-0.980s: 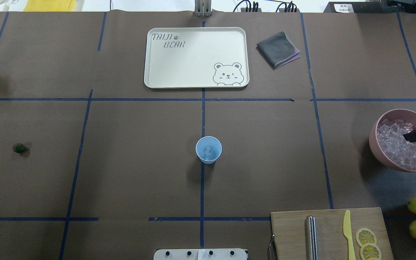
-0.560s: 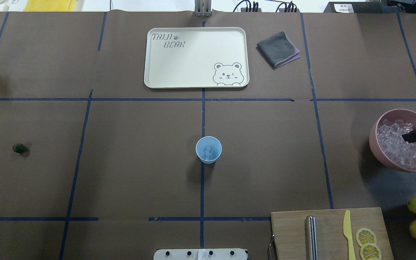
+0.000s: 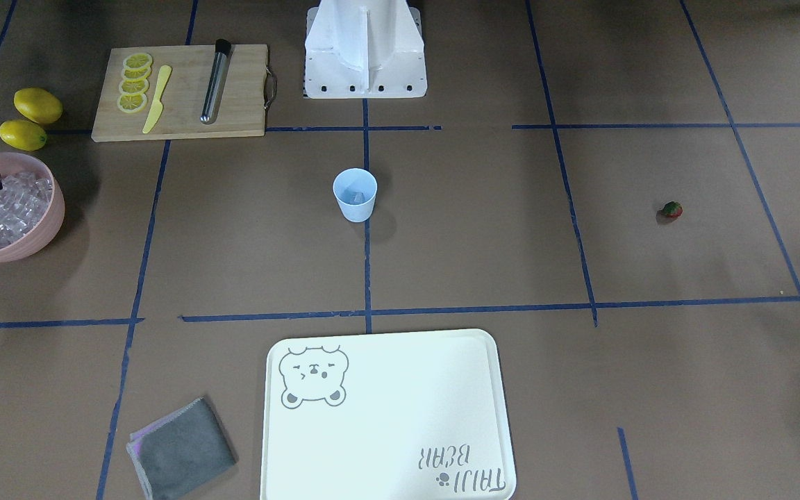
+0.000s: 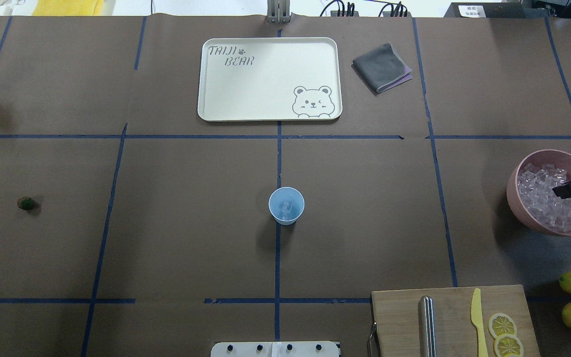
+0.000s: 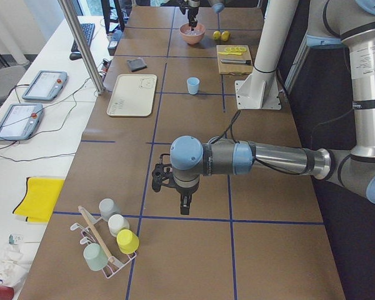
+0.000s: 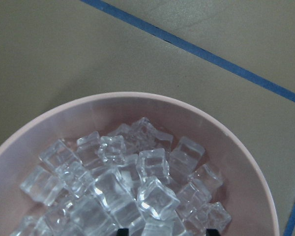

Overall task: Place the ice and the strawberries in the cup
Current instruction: 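Lower the right gripper into the bowl and grasp an ice cube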

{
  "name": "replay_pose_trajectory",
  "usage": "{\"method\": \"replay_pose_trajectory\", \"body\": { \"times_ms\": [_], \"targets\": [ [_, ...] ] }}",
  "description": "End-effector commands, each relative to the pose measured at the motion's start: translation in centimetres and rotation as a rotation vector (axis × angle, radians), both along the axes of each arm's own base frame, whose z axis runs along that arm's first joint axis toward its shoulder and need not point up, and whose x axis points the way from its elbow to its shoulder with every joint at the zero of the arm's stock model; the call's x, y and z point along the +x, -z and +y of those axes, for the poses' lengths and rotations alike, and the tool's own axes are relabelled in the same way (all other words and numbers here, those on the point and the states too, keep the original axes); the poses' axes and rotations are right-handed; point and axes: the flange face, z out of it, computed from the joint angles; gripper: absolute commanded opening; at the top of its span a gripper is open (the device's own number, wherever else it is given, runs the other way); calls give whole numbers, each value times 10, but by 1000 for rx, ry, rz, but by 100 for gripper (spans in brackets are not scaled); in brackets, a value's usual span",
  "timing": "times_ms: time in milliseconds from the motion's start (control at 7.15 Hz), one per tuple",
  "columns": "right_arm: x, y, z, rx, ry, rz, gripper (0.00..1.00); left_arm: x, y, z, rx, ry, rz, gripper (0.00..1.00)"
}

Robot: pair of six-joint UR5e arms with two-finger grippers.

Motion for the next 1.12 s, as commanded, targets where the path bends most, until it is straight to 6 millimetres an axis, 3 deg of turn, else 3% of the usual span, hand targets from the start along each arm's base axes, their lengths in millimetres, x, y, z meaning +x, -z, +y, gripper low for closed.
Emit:
{"method": "replay_pose_trajectory", "body": {
  "times_ms": [0, 140, 280, 560, 980],
  "targets": [
    [-3, 1, 1, 3, 9, -1, 55, 0, 0, 0, 0, 0, 0, 100],
    [-4, 0, 2, 1, 12, 0, 54, 0, 0, 0, 0, 0, 0, 100],
    [-4, 0, 2, 1, 12, 0, 45, 0, 0, 0, 0, 0, 5, 100],
    [-5, 1, 2, 6, 19, -2, 8, 0, 0, 0, 0, 0, 5, 100],
    [-4, 8, 2, 19, 20, -9, 4, 0, 0, 0, 0, 0, 5, 100]
  ]
}}
